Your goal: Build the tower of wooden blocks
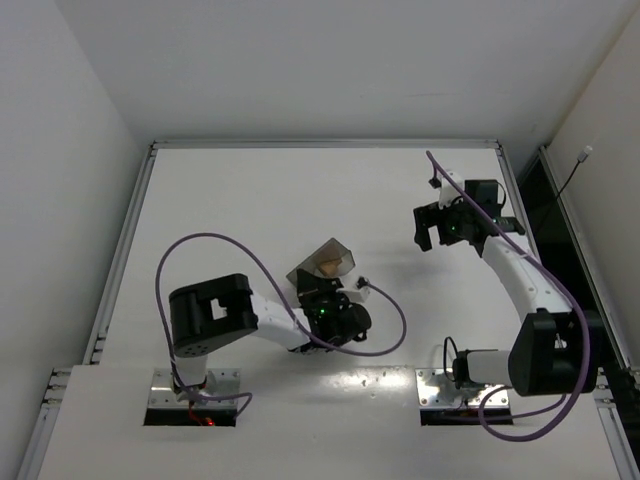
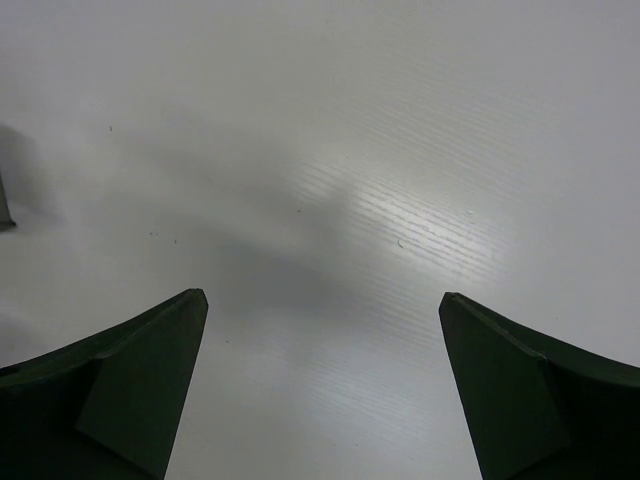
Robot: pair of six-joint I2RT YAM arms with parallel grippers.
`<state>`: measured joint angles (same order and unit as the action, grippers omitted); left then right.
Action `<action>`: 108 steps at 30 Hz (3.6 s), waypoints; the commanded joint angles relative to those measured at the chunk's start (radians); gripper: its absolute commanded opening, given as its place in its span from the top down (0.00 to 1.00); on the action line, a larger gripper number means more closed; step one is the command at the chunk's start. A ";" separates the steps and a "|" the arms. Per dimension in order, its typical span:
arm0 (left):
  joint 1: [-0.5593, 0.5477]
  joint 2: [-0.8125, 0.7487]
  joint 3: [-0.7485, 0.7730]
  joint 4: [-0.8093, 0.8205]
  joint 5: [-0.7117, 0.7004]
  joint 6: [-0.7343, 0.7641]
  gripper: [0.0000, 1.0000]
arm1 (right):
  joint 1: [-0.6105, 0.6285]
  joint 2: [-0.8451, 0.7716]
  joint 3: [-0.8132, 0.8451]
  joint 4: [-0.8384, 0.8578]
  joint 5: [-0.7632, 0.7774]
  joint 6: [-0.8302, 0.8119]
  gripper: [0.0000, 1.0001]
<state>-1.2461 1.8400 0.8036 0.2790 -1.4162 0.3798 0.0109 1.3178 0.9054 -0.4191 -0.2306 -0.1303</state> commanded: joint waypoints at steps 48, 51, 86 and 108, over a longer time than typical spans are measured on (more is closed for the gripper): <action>-0.102 0.209 0.421 -1.584 -0.356 -1.389 1.00 | 0.008 -0.034 0.035 0.019 0.010 0.024 0.01; -0.161 0.162 0.404 -1.584 -0.356 -1.398 1.00 | 0.008 -0.025 0.070 -0.016 0.022 0.024 0.01; -0.070 0.150 0.335 -1.584 -0.356 -1.392 1.00 | 0.008 -0.005 0.075 -0.017 0.022 0.026 0.01; -0.115 0.228 0.287 -1.588 -0.356 -1.191 1.00 | 0.017 0.001 0.081 -0.020 0.011 0.017 0.01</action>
<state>-1.3632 2.0674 1.0916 -1.2861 -1.4670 -0.8478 0.0223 1.3197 0.9653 -0.4572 -0.2142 -0.1192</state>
